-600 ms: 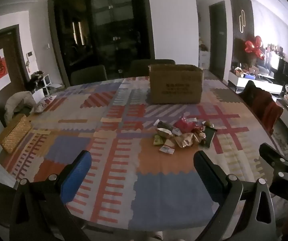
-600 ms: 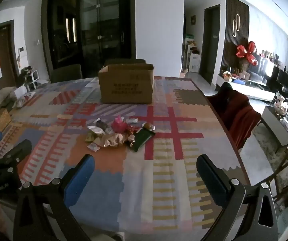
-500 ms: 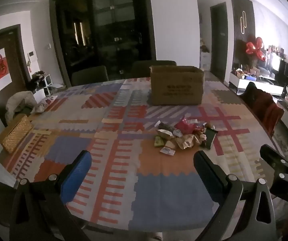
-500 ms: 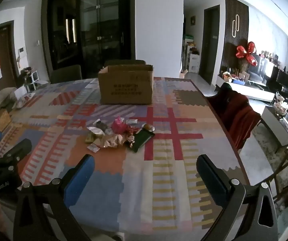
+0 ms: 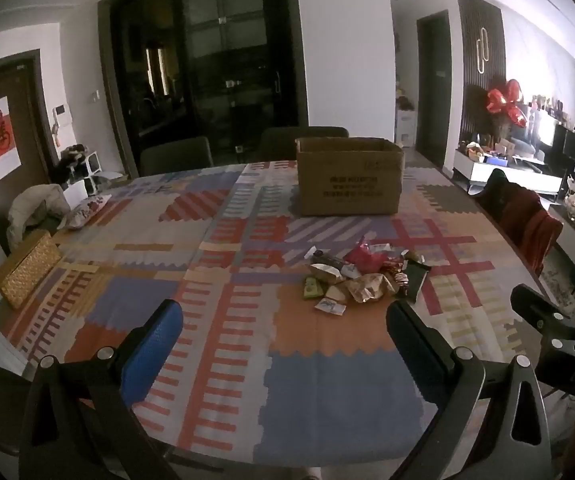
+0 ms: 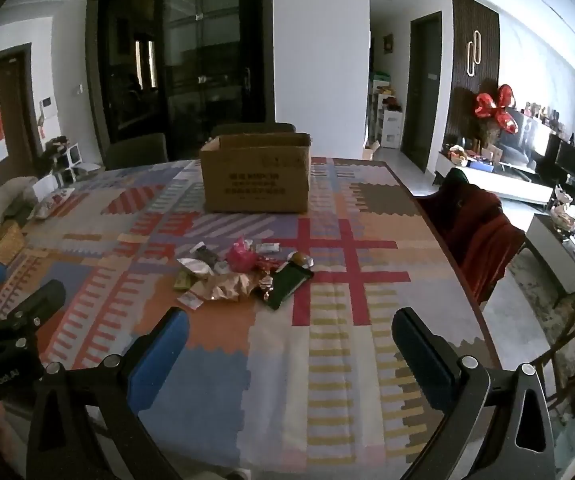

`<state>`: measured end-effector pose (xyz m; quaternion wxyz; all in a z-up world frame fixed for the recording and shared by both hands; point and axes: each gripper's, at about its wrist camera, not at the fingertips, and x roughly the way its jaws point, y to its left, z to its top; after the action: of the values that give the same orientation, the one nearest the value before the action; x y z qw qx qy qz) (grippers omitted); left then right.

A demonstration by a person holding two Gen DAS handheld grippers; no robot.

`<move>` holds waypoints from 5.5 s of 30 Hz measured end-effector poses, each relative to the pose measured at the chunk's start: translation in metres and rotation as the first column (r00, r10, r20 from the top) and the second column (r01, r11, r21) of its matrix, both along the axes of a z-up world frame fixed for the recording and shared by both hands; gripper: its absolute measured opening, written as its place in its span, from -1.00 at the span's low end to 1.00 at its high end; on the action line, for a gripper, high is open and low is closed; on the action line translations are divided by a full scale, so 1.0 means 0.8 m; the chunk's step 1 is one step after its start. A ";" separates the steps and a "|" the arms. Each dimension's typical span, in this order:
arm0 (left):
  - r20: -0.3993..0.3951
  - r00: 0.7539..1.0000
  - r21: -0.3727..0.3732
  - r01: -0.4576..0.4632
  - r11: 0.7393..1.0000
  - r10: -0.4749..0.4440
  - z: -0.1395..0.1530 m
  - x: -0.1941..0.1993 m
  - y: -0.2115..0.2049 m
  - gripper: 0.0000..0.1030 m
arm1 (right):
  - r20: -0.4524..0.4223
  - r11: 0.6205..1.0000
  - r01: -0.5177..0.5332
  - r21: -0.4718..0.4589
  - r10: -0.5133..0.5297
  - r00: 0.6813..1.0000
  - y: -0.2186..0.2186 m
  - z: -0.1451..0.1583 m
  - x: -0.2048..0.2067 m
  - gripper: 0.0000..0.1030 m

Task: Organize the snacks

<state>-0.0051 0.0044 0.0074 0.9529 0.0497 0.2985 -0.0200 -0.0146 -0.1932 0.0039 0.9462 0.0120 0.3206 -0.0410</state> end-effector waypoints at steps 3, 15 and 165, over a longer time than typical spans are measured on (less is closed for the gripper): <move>0.000 1.000 -0.001 0.000 1.000 0.000 0.000 0.000 0.000 1.00 | 0.001 1.000 -0.002 -0.001 0.002 1.000 0.001 0.000 0.001 0.99; 0.017 1.000 0.004 -0.007 1.000 0.007 0.002 0.010 -0.006 1.00 | 0.007 1.000 0.001 0.007 -0.002 1.000 0.000 0.003 0.006 0.99; -0.503 0.777 -0.098 0.383 0.918 -0.378 -0.220 0.344 -0.065 -0.03 | -0.508 0.959 0.118 0.257 0.030 0.861 -0.008 -0.193 0.299 -0.52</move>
<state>0.2697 -0.0475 -0.1690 0.8145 0.1065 0.5248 -0.2230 0.2247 -0.1997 -0.1508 0.8161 0.1416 0.5600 -0.0189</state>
